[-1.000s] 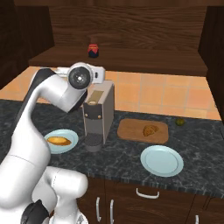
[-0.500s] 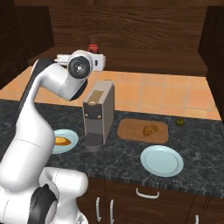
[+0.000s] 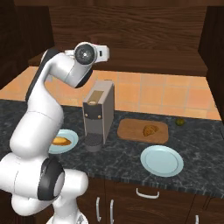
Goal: From the different types of pastries on the counter, select a croissant and place it on the cutting board. Then retrieve a jar of jam from the cabinet and place it alongside the croissant on the cutting board.
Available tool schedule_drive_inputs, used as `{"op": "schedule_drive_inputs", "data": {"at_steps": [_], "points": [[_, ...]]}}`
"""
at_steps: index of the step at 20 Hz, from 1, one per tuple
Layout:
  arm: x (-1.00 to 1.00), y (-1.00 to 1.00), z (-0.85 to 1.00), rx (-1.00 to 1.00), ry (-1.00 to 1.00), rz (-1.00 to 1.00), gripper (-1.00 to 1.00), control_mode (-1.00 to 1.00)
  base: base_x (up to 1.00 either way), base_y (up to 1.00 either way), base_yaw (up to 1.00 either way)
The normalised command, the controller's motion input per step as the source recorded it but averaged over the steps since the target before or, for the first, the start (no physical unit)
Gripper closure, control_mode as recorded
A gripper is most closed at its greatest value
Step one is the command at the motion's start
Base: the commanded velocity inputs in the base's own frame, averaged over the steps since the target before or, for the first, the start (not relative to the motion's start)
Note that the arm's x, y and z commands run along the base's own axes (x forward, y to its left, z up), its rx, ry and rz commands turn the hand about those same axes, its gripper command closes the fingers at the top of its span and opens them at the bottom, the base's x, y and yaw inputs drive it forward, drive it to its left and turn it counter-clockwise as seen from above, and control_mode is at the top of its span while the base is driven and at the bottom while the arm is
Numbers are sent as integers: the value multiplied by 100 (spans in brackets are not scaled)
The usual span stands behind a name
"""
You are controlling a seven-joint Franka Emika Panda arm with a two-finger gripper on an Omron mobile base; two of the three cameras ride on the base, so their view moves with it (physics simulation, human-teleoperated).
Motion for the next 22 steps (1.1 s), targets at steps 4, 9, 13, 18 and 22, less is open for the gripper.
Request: {"op": "schedule_drive_inputs", "data": {"at_steps": [4, 9, 13, 18, 22], "points": [[59, 0, 0, -11, 6, 0, -100, -100, 0, 0, 0], [55, 1, 0, 0, 3, 0, -100, -100, 0, 0, 0], [43, 3, -13, 0, 3, 0, -100, -100, 0, 0, 0], [37, 27, -11, 0, 0, 0, -100, -100, 0, 0, 0], [37, 13, -11, 0, 1, 0, -100, -100, 0, 0, 0]]}}
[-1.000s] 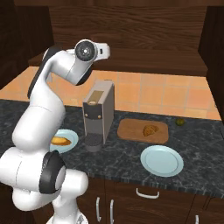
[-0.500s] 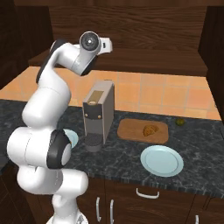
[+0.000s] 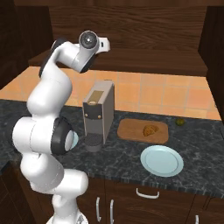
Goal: From the different types of pastries on the counter, select a croissant and place it on the cutting board. Then retrieve a jar of jam from the cabinet and place it alongside the croissant on the cutting board.
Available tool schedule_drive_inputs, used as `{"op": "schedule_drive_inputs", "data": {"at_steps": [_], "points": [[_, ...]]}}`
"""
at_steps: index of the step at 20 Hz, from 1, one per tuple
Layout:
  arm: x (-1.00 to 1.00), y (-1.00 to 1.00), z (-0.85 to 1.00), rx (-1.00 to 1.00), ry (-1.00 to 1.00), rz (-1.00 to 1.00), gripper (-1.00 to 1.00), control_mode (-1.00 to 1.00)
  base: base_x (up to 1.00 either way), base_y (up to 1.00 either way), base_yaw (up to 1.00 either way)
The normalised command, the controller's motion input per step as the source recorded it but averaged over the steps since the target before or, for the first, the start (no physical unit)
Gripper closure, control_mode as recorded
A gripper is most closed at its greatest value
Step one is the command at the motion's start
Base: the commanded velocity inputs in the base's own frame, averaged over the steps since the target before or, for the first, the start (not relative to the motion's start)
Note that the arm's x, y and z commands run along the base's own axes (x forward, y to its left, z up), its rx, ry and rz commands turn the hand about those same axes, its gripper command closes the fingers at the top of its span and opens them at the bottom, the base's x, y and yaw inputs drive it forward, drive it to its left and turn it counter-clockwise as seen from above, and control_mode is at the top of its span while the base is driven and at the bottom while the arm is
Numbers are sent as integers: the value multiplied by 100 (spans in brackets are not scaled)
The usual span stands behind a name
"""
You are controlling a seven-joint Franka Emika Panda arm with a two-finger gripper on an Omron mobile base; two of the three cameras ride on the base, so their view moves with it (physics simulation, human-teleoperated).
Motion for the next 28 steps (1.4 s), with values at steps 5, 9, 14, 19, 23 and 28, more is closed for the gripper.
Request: {"op": "schedule_drive_inputs", "data": {"at_steps": [5, 9, 14, 19, 23, 28], "points": [[33, 0, -18, 0, 4, 0, -100, -100, 0, 0, 0], [20, 0, -25, 0, 5, 0, 100, -100, 0, 0, 0], [5, 0, -9, 0, 1, 0, 100, -100, 0, 0, 0], [-18, -5, 0, 0, 0, 0, 100, -100, 0, 0, 0], [-88, -33, 0, 5, 0, 1, 100, -100, 0, 0, 0], [-100, -59, 0, 10, -3, 3, 100, -100, 0, 0, 0]]}}
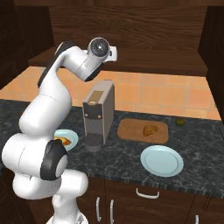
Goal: From the different types of pastries on the counter, select a croissant and place it on the cutting board. Then retrieve a jar of jam from the cabinet and place it alongside the croissant on the cutting board.
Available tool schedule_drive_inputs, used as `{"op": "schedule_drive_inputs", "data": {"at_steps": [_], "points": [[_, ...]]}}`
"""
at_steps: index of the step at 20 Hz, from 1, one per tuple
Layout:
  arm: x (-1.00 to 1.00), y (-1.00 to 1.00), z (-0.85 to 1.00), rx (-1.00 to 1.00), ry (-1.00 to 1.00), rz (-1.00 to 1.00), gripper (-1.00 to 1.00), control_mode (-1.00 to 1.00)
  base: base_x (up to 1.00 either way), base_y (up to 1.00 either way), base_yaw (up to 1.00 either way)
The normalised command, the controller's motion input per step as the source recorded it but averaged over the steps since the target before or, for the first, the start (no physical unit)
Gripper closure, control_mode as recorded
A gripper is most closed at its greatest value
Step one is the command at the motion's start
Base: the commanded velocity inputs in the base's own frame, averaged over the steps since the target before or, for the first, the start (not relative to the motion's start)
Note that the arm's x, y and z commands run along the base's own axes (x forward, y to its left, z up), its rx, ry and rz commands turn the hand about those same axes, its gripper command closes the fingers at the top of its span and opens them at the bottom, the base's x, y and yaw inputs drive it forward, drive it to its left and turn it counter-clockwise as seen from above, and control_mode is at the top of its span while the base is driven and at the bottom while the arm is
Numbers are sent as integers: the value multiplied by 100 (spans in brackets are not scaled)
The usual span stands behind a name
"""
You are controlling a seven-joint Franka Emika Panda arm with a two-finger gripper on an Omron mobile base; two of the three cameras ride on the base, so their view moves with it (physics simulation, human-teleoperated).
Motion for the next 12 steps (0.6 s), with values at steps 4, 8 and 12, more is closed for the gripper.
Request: {"op": "schedule_drive_inputs", "data": {"at_steps": [4, 8, 12], "points": [[-100, -75, -9, 11, -9, 5, 100, -100, 0, 0, 0], [-97, -69, -64, 1, -3, 9, 100, -100, 0, 0, 0], [-70, -81, -96, 0, 0, 15, 100, -100, 0, 0, 0]]}}
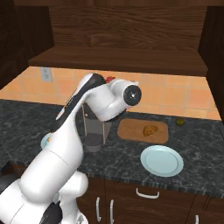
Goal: From the different types of pastries on the counter, select a croissant and place it on the cutting board. Then retrieve a jar of jam from the cabinet and place it alongside the croissant on the cutting board.
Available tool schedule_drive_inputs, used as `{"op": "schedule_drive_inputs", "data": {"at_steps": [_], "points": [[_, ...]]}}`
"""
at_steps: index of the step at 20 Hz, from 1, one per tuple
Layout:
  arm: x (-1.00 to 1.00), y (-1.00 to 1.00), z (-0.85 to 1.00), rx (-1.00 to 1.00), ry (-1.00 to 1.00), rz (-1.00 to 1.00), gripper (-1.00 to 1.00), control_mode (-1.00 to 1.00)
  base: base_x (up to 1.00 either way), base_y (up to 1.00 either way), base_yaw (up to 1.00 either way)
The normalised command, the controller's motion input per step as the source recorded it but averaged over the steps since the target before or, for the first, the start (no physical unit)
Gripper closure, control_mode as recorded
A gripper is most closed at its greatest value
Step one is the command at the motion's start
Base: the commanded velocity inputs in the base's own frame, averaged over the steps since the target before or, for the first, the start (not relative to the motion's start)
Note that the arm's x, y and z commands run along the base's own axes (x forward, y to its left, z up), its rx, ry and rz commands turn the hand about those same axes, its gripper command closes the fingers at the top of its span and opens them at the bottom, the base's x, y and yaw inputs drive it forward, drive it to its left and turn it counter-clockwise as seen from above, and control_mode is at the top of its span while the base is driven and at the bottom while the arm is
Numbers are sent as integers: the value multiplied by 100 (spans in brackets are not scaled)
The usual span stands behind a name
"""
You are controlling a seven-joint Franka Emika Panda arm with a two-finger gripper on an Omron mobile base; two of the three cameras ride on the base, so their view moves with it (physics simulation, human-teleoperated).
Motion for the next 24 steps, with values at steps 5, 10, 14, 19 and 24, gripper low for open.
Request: {"op": "schedule_drive_inputs", "data": {"at_steps": [5, 10, 14, 19, 24], "points": [[-14, -69, -94, -1, 0, 20, 100, -100, 0, 0, 0], [16, -35, -95, -9, -1, 21, 100, -100, 0, 0, 0], [50, -6, -77, -10, 0, 5, 100, -100, 0, 0, 0], [48, -4, -71, -7, 0, 12, 100, -100, 0, 0, 0], [43, -9, -53, -1, 0, 11, 100, -100, 0, 0, 0]]}}
